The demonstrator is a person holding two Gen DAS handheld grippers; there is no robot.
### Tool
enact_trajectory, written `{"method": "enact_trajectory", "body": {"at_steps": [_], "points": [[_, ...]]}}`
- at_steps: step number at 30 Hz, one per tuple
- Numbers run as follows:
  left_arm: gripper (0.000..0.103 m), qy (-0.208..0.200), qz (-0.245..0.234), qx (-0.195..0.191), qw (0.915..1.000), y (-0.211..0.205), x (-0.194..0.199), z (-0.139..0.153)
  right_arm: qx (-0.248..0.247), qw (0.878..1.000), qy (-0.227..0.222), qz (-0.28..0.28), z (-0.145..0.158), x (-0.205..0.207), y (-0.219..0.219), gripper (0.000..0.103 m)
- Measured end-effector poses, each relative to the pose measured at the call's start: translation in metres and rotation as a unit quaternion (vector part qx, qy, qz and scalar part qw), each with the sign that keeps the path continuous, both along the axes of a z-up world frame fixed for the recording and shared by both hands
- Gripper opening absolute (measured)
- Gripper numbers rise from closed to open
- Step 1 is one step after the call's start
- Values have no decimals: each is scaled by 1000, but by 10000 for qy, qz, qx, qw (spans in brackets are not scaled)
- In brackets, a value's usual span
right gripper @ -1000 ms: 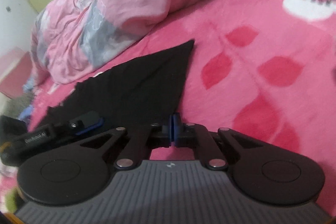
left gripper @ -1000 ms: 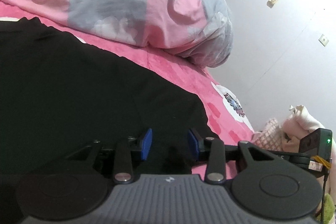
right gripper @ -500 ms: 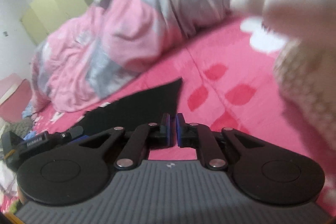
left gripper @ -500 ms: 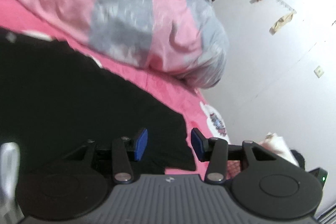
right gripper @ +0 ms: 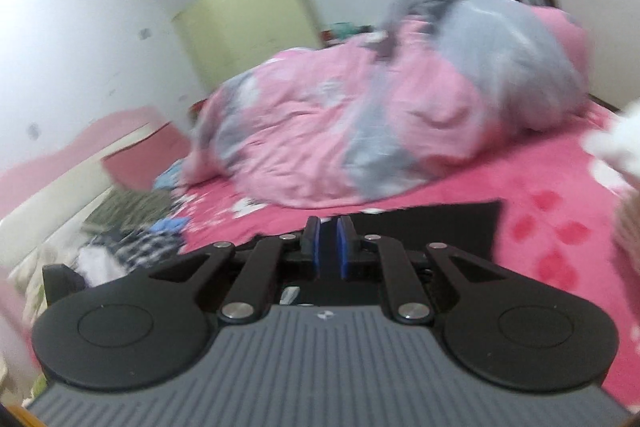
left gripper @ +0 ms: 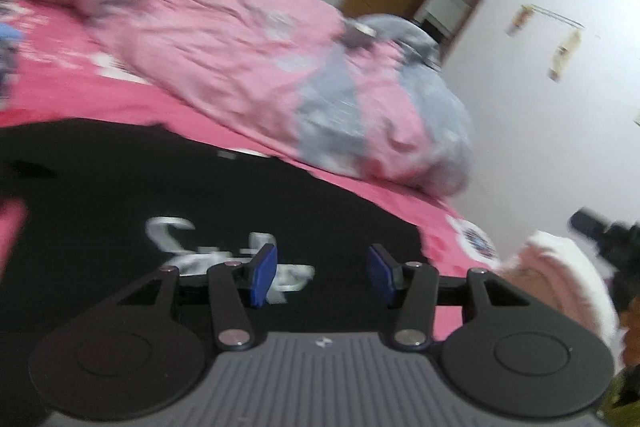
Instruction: Fold clothes
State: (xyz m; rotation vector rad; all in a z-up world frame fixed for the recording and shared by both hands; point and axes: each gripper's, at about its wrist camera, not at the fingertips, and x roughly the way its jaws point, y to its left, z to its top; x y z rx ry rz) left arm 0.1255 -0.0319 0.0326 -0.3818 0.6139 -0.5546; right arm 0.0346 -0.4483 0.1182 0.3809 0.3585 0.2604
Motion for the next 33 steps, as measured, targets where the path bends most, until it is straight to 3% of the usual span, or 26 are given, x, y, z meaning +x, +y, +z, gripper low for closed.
{"method": "enact_trajectory", "body": {"at_steps": [6,19,23,25,28,33], "points": [[51,-14,1148,145,9933,85,2,-12,-90,9949,-136,993,25,41,90,13],[51,583,1524,217,9864,154,100,-83,-547,9698,518,2320,5,163,273,13],[43,645,1579,225,9851,169,123,-101,-928,9574,610,2665,-9,208,324,13],[38,625,1577,142,9854,170,124,-103,-1123,9494,654,2860,-16,231,351,13],[13,738,1699,90,9827,174,128,-107,-1620,9249,802,3346,-34,266,404,13],[8,846,1794,-116,9801,182,129,-113,-2344,8787,1114,4007,-69,305,491,15]]}}
